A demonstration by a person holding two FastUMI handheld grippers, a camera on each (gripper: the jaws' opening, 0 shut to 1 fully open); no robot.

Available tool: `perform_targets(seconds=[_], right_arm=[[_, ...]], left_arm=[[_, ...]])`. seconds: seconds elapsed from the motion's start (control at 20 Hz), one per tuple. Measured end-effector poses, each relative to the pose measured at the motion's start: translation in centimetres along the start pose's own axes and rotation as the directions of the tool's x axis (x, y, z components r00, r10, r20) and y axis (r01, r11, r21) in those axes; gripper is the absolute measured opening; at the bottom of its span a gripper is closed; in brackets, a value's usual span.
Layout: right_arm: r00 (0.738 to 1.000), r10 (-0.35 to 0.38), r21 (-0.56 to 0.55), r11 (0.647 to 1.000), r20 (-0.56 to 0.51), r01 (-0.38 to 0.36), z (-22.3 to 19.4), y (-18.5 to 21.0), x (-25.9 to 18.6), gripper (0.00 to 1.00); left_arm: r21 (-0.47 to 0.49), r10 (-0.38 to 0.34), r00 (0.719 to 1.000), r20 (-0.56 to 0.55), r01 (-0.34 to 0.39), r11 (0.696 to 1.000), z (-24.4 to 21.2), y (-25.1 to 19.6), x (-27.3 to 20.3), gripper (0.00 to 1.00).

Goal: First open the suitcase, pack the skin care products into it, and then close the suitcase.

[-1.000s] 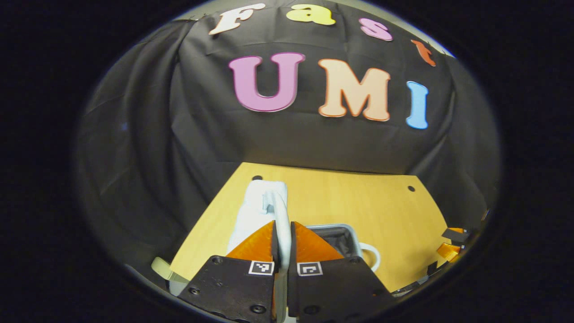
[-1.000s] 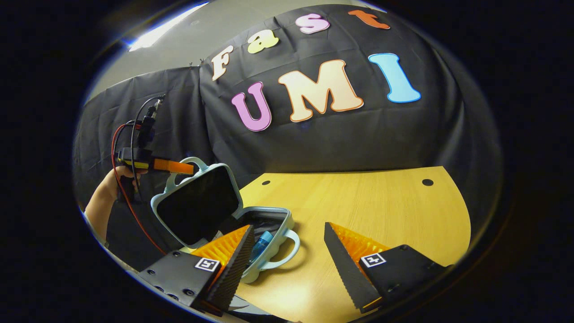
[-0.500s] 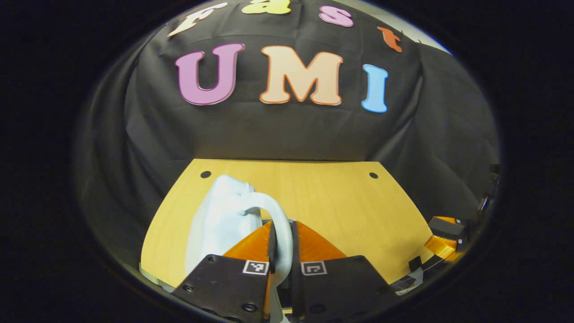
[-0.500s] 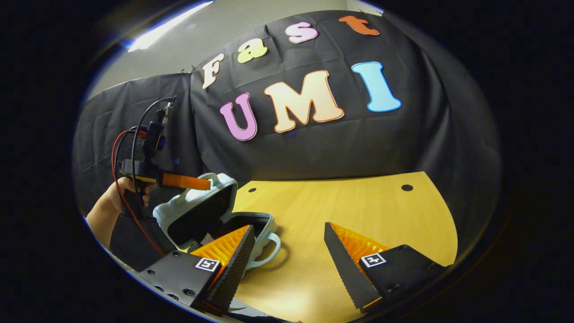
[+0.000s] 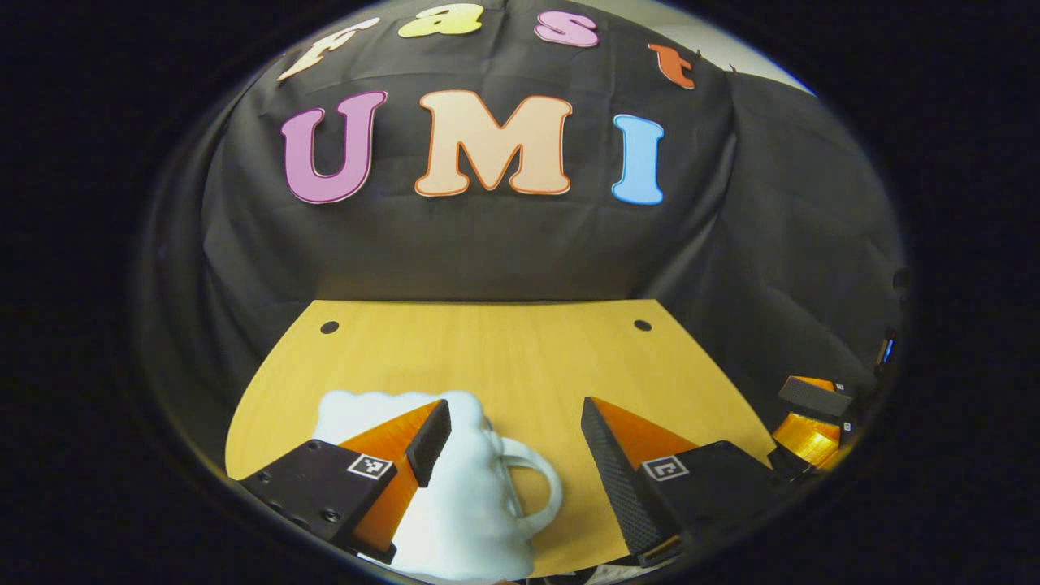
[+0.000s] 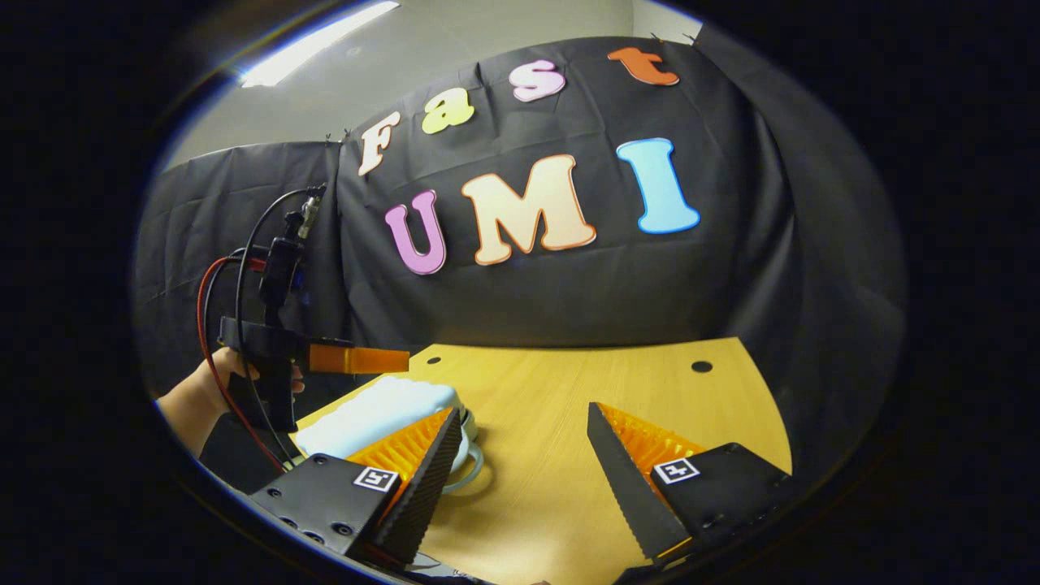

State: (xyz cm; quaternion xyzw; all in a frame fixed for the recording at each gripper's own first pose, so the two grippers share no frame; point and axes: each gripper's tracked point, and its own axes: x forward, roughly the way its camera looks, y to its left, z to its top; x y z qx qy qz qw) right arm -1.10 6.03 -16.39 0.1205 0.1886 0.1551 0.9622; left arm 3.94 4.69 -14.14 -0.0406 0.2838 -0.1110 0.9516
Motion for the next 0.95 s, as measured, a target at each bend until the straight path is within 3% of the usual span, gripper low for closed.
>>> perform_targets(seconds=[0.15,0.3,0.45,0.6,0.75,0.95], right_arm=[[0.993,-0.022,-0.078,0.996,0.119,0.031,3.2,-1.8,-0.4,0.98],[0.969,-0.048,-0.123,0.989,0.242,0.079,7.1,-3.1,-1.0,0.97],[0.954,-0.063,-0.082,0.993,0.294,0.090,9.1,-3.1,-1.2,0.97],[0.941,-0.098,-0.035,0.993,0.324,0.115,10.2,-3.4,-0.9,0.97],[0.941,-0.099,-0.027,0.993,0.325,0.114,10.4,-2.3,-0.2,0.97],[0.938,-0.117,-0.018,0.991,0.327,0.130,10.7,-1.4,0.6,0.93]], left_arm=[[-0.001,0.050,0.991,0.126,-0.051,0.999,1.7,-2.1,-0.6,0.96],[-0.023,0.116,0.959,0.257,-0.114,0.993,3.6,-4.0,-2.0,0.95],[-0.046,0.103,0.945,0.311,-0.093,0.995,4.4,-6.2,-2.7,0.95],[0.008,0.093,0.927,0.364,-0.103,0.995,5.8,-6.6,-3.4,0.95],[0.076,0.055,0.925,0.375,-0.090,0.993,6.7,-7.0,-3.4,0.95],[0.080,-0.007,0.931,0.364,-0.024,0.997,6.9,-7.1,-2.8,0.95]])
